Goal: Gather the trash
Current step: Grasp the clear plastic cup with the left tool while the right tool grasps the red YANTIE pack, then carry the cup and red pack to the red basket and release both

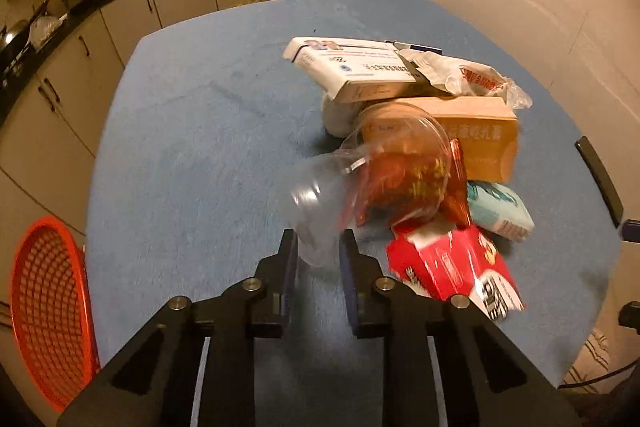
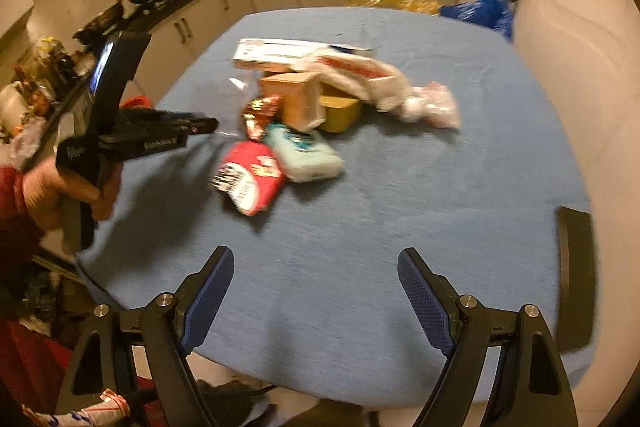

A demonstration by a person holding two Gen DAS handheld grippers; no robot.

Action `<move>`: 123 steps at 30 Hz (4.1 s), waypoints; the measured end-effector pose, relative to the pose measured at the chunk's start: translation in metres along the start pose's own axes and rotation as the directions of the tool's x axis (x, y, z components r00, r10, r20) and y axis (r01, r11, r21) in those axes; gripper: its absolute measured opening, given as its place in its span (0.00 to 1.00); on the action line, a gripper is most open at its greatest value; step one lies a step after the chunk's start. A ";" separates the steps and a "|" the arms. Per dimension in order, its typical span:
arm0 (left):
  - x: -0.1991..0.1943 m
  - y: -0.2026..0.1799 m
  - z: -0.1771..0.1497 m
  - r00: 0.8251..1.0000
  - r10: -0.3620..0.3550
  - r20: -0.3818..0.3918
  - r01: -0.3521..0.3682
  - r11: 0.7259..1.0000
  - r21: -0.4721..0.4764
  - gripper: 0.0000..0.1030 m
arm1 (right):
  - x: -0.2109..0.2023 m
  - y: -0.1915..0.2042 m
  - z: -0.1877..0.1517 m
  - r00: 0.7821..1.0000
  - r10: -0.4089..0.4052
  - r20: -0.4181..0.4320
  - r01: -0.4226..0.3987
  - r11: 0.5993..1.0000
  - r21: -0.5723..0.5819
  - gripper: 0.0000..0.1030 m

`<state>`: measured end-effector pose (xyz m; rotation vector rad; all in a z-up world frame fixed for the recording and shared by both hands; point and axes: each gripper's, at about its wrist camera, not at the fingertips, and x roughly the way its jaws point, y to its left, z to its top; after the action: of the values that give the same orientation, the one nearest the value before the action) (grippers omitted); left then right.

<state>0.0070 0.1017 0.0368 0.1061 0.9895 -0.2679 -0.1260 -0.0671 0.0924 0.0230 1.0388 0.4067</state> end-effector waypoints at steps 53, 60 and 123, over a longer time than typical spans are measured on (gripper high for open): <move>0.000 0.003 0.004 0.985 -0.171 0.009 0.171 0.983 -0.069 0.21 | 0.060 -0.002 0.032 0.976 0.196 -0.098 -0.164 0.950 0.264 0.54; -0.022 0.003 -0.010 0.979 -0.205 0.012 0.205 0.978 -0.022 0.21 | 0.053 -0.005 0.026 0.978 0.187 -0.088 -0.159 0.953 0.257 0.54; -0.103 0.048 -0.031 0.987 0.037 0.158 -0.010 0.985 -0.170 0.48 | 0.059 0.083 0.075 0.969 0.237 -0.065 -0.233 0.970 0.068 0.54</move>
<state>-0.0592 0.1726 0.1046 -0.0577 0.8460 -0.1668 -0.0633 0.0425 0.0988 0.1885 1.1241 0.5951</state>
